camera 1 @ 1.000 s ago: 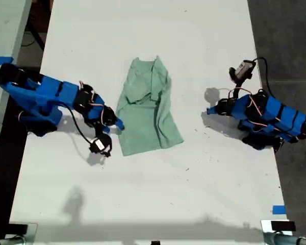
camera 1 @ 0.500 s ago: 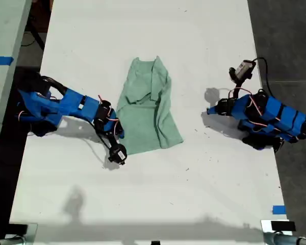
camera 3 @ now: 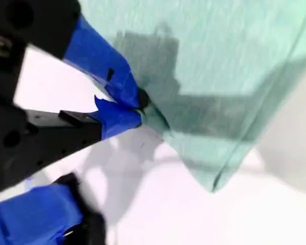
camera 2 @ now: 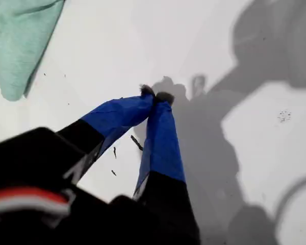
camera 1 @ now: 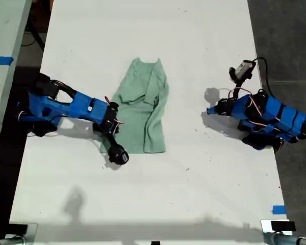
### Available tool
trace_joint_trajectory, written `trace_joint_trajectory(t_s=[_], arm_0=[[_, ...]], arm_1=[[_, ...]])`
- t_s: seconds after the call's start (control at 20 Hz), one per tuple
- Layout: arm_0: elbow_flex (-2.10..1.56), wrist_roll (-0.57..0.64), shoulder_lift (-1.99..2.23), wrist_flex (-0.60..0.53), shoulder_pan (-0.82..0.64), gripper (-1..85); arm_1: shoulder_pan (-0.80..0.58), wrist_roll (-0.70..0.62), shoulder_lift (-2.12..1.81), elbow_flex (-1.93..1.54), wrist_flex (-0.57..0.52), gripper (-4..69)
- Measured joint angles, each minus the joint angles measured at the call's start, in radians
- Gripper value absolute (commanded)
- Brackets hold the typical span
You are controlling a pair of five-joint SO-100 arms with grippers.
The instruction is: Fold t shirt
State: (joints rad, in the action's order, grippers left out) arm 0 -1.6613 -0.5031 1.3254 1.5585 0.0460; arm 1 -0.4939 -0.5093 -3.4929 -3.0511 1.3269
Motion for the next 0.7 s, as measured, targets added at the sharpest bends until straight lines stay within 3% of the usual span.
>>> trace_joint_trajectory(t_s=[0.45,0.7], arm_0=[[0.095,-0.046,0.293,0.020,0.086,0.1],[0.347,0.035,0.166,-0.003,0.067,0.7]], arm_1=[[-0.002,0.000,0.000,0.000,0.000,0.8],[-0.002,0.000,0.000,0.000,0.000,0.8]])
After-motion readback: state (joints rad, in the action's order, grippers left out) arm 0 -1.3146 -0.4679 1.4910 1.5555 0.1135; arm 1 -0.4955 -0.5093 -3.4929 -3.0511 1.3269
